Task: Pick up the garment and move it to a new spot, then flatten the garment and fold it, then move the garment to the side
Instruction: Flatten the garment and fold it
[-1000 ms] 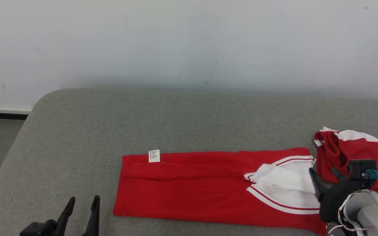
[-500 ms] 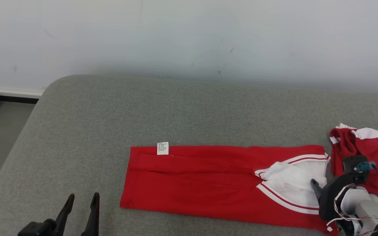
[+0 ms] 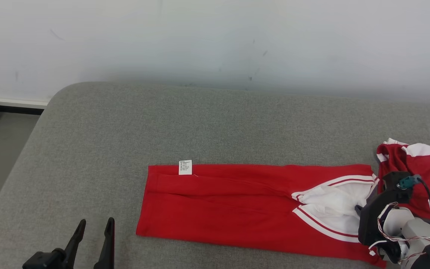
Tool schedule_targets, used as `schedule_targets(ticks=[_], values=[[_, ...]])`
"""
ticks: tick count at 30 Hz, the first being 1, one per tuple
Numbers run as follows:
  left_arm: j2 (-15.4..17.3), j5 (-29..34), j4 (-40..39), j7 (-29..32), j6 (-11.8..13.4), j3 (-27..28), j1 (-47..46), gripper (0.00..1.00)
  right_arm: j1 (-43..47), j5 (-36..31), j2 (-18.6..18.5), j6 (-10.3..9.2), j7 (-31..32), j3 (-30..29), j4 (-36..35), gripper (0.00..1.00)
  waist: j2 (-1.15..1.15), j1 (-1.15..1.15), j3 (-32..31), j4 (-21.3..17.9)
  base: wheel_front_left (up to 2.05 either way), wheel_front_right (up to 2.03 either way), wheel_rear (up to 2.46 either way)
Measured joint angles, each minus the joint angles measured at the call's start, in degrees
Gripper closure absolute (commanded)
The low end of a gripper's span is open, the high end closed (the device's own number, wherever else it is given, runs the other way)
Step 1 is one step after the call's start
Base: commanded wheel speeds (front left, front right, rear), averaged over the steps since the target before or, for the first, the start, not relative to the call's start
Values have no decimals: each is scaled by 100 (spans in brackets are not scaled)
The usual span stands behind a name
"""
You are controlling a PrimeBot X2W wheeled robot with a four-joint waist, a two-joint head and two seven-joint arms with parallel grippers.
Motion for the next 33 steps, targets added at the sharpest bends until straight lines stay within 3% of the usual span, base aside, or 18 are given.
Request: schedule_targets(ticks=[21, 24, 33], values=[[-119, 15, 88, 0, 1, 37, 13, 0, -360, -133, -112, 370, -270, 78, 42, 100, 0, 0, -139, -134, 0, 0, 0], [-120, 14, 104, 0, 1, 46, 40, 0, -361, 54, 55, 504, -288, 12, -238, 100, 1, 0, -176, -176, 0, 0, 0], [-235, 15, 180, 0, 7, -9, 44, 0, -402, 318, 311, 627, -1, 162, -994, 100, 0, 0, -303, -245, 0, 0, 0]])
